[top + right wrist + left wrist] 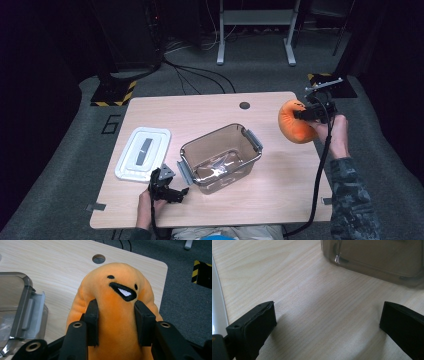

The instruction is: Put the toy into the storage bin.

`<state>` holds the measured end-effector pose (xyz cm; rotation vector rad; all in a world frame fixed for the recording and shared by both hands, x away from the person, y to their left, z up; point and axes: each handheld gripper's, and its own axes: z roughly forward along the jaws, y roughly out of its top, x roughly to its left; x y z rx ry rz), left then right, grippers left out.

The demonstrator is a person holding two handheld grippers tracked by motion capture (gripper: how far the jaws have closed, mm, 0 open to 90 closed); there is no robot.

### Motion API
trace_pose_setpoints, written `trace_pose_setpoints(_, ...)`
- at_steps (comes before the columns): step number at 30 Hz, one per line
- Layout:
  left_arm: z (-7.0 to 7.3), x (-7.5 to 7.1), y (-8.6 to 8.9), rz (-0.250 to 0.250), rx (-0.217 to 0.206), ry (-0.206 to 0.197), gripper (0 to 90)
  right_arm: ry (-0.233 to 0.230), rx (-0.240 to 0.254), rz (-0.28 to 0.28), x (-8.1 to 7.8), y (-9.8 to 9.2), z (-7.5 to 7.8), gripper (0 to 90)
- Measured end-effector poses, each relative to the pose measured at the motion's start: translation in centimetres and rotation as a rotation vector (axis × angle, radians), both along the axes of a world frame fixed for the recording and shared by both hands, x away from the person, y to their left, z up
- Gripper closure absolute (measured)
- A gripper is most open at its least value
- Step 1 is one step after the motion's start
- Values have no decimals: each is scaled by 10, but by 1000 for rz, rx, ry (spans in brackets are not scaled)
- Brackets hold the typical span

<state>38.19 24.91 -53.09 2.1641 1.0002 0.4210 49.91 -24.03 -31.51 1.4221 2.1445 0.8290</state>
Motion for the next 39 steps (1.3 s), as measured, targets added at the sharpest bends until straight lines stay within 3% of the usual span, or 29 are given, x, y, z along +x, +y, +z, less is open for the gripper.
trace_pose_setpoints(23, 0, 0, 0, -1, 6, -9, 2, -42, 0, 50, -6, 31, 42, 610)
trace_pose_setpoints(39, 0, 0, 0, -1, 7, -9, 2, -50, 10, 102, -8, 57, 57, 607)
